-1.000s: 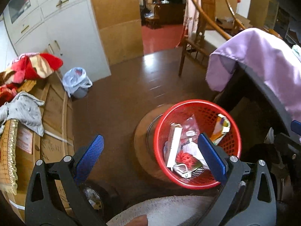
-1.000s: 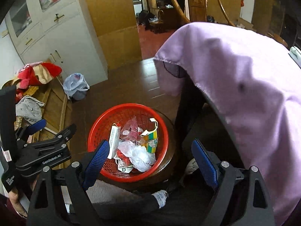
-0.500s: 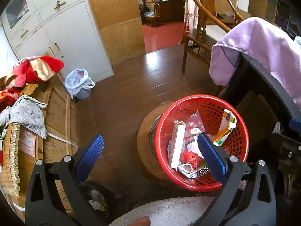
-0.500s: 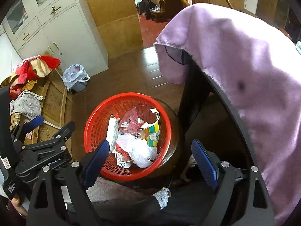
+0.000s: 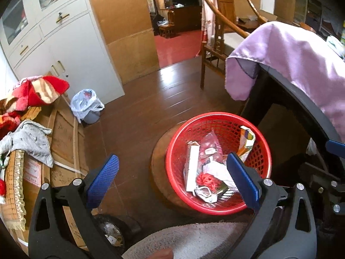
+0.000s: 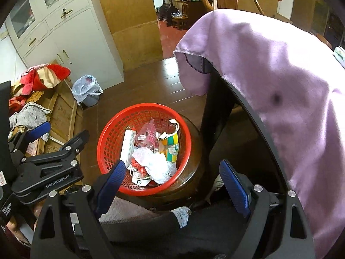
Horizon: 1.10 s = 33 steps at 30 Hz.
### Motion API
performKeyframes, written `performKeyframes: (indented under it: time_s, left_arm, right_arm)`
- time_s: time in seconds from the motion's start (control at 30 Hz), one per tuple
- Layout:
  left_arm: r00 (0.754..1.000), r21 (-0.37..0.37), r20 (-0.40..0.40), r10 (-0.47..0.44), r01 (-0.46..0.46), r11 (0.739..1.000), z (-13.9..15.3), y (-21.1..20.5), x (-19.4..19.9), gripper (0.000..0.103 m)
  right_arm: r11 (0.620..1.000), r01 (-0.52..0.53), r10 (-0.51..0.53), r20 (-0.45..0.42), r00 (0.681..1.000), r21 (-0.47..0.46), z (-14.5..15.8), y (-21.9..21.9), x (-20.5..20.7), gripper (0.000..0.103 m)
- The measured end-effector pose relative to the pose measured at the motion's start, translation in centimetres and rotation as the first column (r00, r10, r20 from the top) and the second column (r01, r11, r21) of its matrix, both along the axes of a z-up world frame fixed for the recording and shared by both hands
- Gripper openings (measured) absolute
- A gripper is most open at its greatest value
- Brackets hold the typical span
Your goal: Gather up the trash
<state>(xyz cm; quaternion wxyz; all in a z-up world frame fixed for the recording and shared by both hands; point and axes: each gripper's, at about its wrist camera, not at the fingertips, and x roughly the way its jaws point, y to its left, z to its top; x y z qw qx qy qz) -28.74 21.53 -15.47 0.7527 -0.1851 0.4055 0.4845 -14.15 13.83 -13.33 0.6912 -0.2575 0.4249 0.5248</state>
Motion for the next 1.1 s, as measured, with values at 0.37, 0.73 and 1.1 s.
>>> performKeyframes:
  time_s: [0.37, 0.73, 1.1]
  left_arm:
    - [0.999, 0.015, -0.038, -0.008, 0.008, 1.000, -0.17, -0.35, 0.49, 0.096]
    - [0.999, 0.007, -0.040, 0.002, -0.002, 1.000, -0.55, -0.17, 0.41, 0.096]
    - [0.999, 0.002, -0.042, 0.001, -0.001, 1.000, -0.69, -0.23, 0.35, 0.096]
  right_arm:
    - [1.000, -0.005, 0.005, 0.007, 1.000, -0.004, 0.01, 0.05, -0.22, 0.087]
    - [1.000, -0.011, 0.011, 0.008, 1.000, -0.016, -0.21, 0.20, -0.33, 0.087]
    - [1.000, -0.010, 0.010, 0.008, 1.000, -0.017, -0.19, 0.22, -0.37, 0.087]
